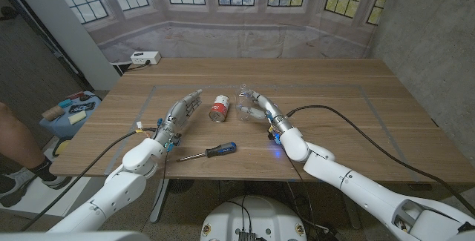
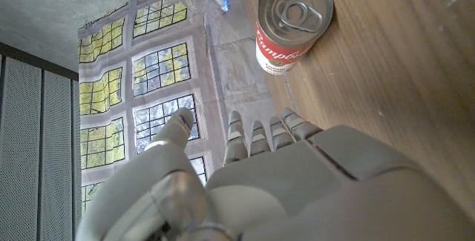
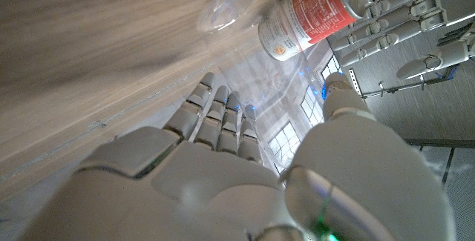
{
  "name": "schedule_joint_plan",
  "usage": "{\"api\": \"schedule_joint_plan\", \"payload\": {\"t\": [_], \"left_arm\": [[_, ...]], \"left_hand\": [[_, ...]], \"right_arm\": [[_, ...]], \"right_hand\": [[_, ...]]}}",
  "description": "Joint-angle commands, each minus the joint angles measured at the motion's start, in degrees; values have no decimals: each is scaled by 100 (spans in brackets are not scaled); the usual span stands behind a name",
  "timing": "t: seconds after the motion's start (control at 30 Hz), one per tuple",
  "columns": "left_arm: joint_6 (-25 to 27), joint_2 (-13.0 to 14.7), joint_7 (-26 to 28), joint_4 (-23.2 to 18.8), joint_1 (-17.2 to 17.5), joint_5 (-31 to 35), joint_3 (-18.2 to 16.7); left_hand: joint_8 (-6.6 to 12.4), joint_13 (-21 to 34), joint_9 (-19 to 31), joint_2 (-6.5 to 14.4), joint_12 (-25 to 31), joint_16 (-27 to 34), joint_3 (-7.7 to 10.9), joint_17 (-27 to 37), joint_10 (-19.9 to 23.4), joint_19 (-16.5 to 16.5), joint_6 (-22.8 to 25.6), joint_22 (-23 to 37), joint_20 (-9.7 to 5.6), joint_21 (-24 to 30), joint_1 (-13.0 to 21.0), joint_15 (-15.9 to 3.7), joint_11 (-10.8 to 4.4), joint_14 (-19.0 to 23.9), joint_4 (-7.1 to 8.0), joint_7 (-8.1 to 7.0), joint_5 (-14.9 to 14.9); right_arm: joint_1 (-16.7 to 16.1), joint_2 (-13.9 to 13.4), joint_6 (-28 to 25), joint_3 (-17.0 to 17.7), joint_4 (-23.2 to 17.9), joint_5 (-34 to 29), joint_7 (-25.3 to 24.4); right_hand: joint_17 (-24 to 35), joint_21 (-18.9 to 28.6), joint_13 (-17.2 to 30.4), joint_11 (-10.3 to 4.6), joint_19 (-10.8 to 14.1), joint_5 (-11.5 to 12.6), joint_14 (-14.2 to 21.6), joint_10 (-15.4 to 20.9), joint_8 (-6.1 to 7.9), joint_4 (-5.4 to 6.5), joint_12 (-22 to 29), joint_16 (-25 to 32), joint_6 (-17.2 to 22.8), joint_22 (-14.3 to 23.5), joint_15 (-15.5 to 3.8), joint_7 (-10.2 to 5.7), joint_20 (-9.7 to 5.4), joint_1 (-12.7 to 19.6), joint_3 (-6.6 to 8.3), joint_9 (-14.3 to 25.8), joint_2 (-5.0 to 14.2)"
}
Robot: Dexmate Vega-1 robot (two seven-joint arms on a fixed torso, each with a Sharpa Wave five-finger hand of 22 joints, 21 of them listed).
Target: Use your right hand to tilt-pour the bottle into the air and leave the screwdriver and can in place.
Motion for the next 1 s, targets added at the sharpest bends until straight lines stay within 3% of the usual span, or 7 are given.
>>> {"api": "schedule_joint_plan", "payload": {"t": [0.03, 1.0], "left_arm": [[-86, 26, -6, -49, 45, 33, -27], [24, 60, 46, -140, 29, 73, 11]], "left_hand": [[-14, 14, 21, 14, 21, 7, -9, 17, 37, 24, -4, 23, 29, 9, 61, 50, 14, -7, 6, -36, 23], [-29, 14, 25, 11, 19, 3, -21, 17, 32, 4, -10, 23, 36, 4, 68, 50, 11, -37, 9, -36, 24]], "right_arm": [[-165, -125, -106, 78, -404, -10, 105], [11, -322, 159, 292, -487, 341, 746]], "right_hand": [[7, 22, 10, -2, -13, 3, -26, -35, -14, 20, -23, 41, -31, 8, 27, 3, 12, -50, 6, 20, 6], [-41, 22, 32, 167, -179, -36, -363, -332, -107, 52, -168, 44, -370, 11, 230, 28, 143, -288, -102, 22, -17]]}}
